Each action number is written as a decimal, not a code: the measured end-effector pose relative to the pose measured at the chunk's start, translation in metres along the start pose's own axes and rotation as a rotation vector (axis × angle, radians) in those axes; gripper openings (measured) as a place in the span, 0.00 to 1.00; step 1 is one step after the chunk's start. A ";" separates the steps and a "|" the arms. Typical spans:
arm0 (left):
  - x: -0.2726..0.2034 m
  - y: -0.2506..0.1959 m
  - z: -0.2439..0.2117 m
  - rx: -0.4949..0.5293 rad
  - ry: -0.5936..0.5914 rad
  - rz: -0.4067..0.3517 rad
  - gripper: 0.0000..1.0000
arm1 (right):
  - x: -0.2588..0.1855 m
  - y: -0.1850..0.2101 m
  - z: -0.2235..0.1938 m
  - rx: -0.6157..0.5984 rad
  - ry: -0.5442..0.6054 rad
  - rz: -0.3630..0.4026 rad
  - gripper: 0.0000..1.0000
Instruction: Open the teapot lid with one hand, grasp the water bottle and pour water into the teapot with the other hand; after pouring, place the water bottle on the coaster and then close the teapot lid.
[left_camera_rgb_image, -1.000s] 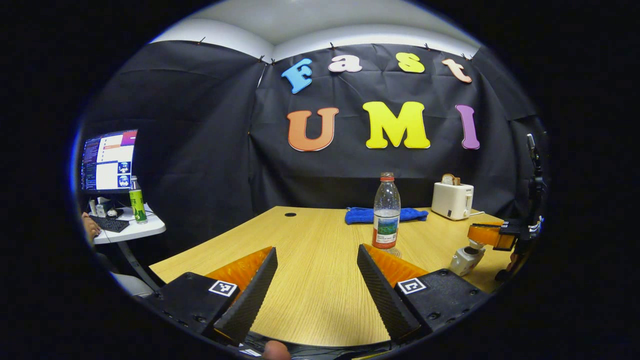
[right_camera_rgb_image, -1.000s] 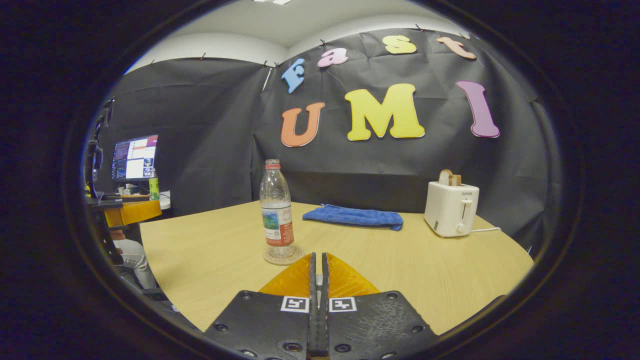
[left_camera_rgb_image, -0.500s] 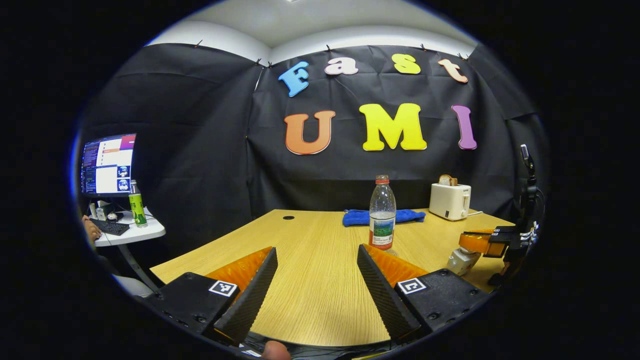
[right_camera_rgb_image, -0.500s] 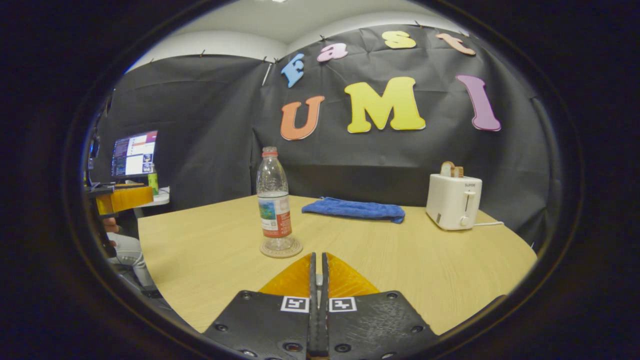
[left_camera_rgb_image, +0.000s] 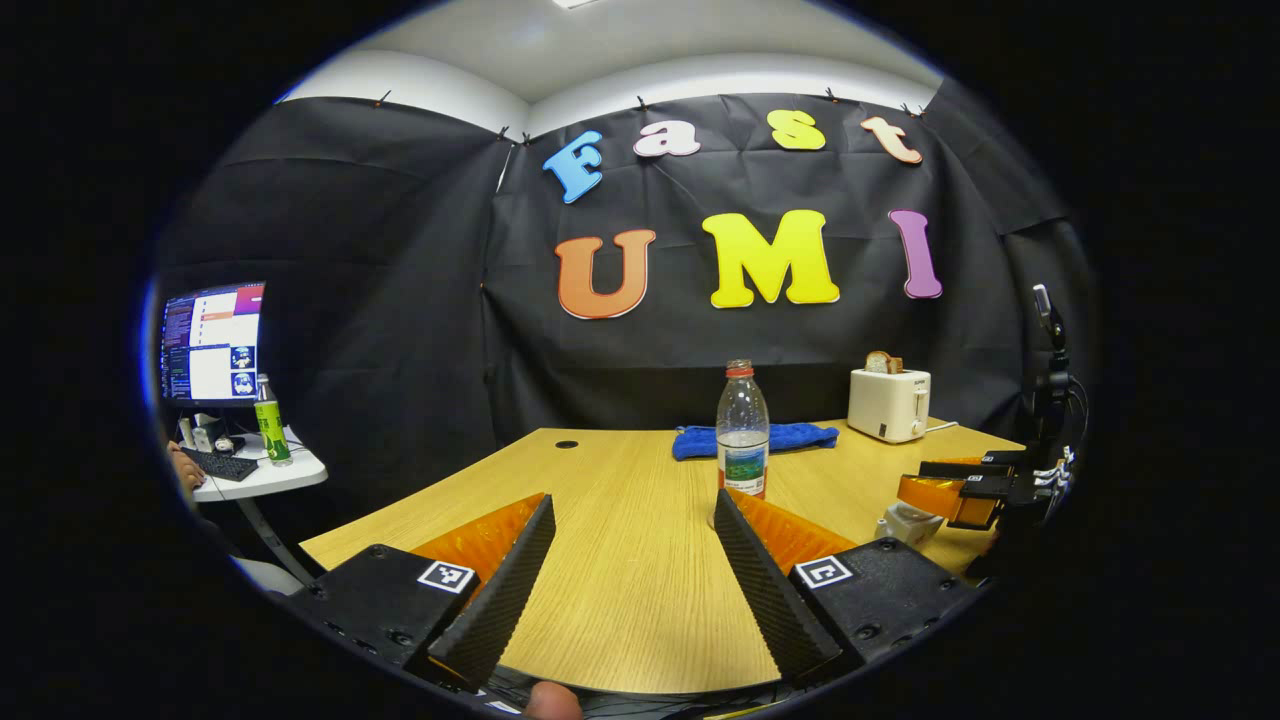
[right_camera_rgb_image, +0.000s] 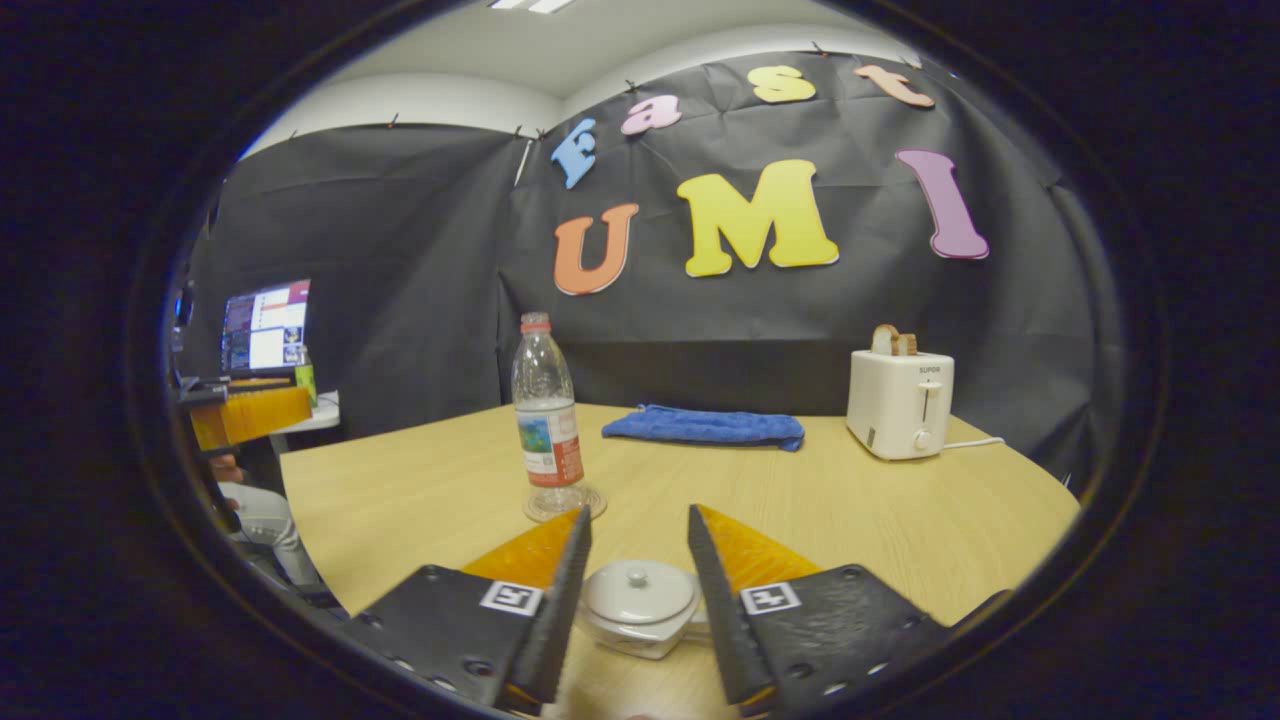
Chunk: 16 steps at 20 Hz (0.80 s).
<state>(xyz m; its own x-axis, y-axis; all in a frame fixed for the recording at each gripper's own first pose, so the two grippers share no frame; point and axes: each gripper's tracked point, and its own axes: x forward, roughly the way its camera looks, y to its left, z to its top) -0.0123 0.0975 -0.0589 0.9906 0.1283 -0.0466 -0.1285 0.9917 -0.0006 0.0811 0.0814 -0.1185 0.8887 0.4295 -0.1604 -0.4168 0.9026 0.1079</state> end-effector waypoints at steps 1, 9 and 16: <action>-0.001 -0.007 0.004 0.002 -0.008 -0.007 1.00 | -0.006 -0.006 0.009 0.007 -0.021 -0.019 0.78; -0.011 -0.090 0.042 -0.062 -0.096 -0.112 1.00 | -0.115 -0.063 0.079 -0.050 -0.187 -0.325 0.96; -0.024 -0.113 0.064 -0.014 -0.165 -0.150 0.99 | -0.172 -0.062 0.086 -0.115 -0.218 -0.445 0.96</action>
<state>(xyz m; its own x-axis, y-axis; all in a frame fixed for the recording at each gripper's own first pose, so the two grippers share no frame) -0.0184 -0.0170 0.0063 0.9927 -0.0200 0.1190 0.0213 0.9997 -0.0091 -0.0298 -0.0510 -0.0131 0.9991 -0.0019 0.0433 0.0034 0.9994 -0.0349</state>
